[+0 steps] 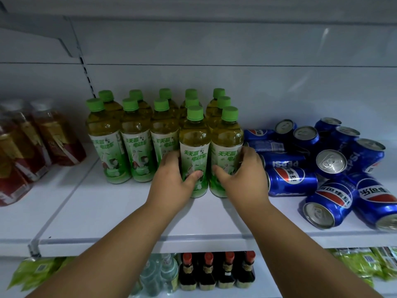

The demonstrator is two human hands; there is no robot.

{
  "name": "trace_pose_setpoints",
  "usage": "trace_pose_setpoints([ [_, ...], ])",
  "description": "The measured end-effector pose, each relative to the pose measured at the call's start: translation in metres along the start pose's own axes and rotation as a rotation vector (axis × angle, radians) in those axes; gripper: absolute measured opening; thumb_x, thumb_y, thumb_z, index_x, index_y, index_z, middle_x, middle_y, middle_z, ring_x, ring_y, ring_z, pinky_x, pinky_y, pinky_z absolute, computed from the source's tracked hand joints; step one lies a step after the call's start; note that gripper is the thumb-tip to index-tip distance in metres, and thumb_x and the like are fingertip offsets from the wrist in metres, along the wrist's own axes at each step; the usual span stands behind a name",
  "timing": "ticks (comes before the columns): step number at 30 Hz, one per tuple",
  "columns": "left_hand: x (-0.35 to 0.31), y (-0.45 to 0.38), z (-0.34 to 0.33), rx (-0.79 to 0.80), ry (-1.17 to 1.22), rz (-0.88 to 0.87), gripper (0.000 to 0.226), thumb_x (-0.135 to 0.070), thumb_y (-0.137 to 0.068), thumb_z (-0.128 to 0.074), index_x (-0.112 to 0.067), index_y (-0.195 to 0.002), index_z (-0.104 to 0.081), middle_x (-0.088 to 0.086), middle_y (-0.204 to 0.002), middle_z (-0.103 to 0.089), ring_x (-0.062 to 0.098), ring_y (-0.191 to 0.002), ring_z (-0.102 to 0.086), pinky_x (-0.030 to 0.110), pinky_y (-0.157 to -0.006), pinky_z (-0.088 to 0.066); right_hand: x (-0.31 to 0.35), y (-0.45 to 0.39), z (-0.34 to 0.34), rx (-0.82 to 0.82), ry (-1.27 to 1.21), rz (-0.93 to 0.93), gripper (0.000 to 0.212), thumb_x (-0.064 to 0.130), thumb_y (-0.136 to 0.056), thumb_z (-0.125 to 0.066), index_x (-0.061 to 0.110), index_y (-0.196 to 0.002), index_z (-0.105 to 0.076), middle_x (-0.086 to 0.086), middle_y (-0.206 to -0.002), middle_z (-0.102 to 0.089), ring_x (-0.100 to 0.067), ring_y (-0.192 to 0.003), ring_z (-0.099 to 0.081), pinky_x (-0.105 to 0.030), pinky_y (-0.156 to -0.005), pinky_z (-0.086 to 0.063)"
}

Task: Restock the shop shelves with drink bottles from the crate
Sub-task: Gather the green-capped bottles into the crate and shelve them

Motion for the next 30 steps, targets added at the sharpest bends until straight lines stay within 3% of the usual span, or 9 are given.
trace_pose_setpoints([
  [14,-0.002,0.003,-0.002,-0.012,-0.045,-0.015,0.048,-0.032,-0.086,-0.077,-0.017,-0.124,-0.052,0.005,-0.125,-0.058,0.024,-0.116,-0.057,0.03,-0.09,-0.045,-0.001,0.0,0.0,0.004,0.017,0.023,0.063,0.04,-0.071,-0.086,0.019,-0.121,-0.054,0.001,-0.114,-0.059,-0.018,-0.107,-0.056,-0.034,-0.084,-0.05],
  [18,-0.003,0.003,-0.002,-0.003,-0.056,-0.014,0.048,-0.031,-0.087,-0.076,-0.016,-0.125,-0.051,0.006,-0.126,-0.057,0.025,-0.117,-0.056,0.027,-0.088,-0.04,0.001,0.001,-0.001,0.001,0.017,0.003,0.065,0.04,-0.071,-0.086,0.018,-0.123,-0.053,-0.001,-0.117,-0.059,-0.021,-0.111,-0.057,-0.039,-0.089,-0.054],
  [26,-0.008,0.007,0.001,0.016,-0.017,-0.016,0.051,-0.026,-0.089,-0.074,-0.017,-0.133,-0.049,0.005,-0.135,-0.054,0.024,-0.126,-0.053,0.029,-0.099,-0.041,0.003,0.01,0.003,0.042,-0.016,-0.044,0.078,0.043,-0.073,-0.086,0.015,-0.135,-0.048,-0.005,-0.129,-0.056,-0.025,-0.123,-0.052,-0.047,-0.101,-0.05],
  [30,-0.012,0.028,0.004,-0.029,0.079,0.023,0.062,-0.018,-0.09,-0.073,-0.021,-0.145,-0.044,0.002,-0.141,-0.051,0.019,-0.129,-0.053,0.041,-0.111,-0.046,0.001,0.037,0.009,-0.041,-0.068,-0.024,0.069,0.038,-0.08,-0.081,0.012,-0.133,-0.048,-0.004,-0.124,-0.053,-0.022,-0.119,-0.049,-0.044,-0.102,-0.048],
])
Point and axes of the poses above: each hand's wrist, its own y-axis away from the middle knuckle, its own z-axis out of the back of the hand, x = y × z, the point moved 2 cm from there along -y, towards the middle knuckle
